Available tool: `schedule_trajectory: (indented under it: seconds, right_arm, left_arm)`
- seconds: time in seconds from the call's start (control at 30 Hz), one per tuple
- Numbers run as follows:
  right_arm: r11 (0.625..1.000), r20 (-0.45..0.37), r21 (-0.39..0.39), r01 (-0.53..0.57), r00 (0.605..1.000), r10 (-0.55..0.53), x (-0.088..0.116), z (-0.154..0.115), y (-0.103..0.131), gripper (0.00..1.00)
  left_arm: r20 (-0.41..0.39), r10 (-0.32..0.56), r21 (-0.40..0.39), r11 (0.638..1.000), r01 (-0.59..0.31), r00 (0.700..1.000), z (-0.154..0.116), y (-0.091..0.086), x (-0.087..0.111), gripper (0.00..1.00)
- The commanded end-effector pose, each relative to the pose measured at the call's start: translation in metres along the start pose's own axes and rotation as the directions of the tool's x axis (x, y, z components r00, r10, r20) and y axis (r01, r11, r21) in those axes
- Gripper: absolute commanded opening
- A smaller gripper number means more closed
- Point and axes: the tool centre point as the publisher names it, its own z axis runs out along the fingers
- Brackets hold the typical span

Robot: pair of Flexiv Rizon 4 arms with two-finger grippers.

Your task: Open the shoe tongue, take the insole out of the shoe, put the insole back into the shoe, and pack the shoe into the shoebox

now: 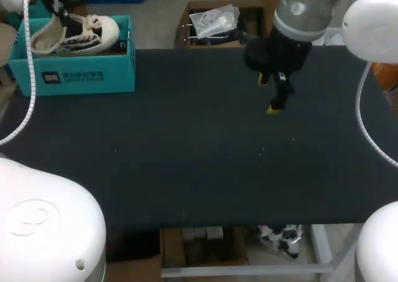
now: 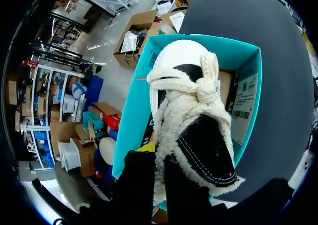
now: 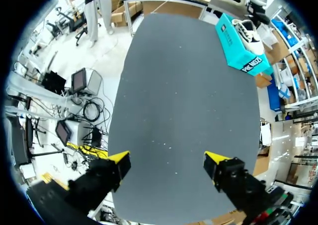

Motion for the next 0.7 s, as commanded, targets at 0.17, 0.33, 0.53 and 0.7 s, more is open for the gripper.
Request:
schedule_trajectory:
  seconds: [0.17,0.33,0.53,0.7]
  right_arm:
    - [1.0,-0.001,0.002,0.0,1.0,0.0,0.0,-0.001,0.0,1.0]
    - [1.0,-0.001,0.002,0.0,1.0,0.0,0.0,-0.001,0.0,1.0]
    - [1.0,-0.001,0.002,0.0,1.0,0.0,0.0,-0.001,0.0,1.0]
    - [1.0,-0.001,0.002,0.0,1.0,0.0,0.0,-0.001,0.0,1.0]
  left_arm:
    - [-0.066,0.061,-0.012,0.998,-0.062,0.996,0.059,0.016,-0.002,0.0]
    - [-0.098,0.123,-0.021,0.992,-0.125,0.988,0.071,0.022,0.005,0.0]
    - [-0.139,0.165,-0.018,0.985,-0.169,0.976,0.079,0.024,0.011,0.0]
    - [-0.142,0.137,-0.064,0.987,-0.147,0.98,0.091,0.02,0.017,0.69]
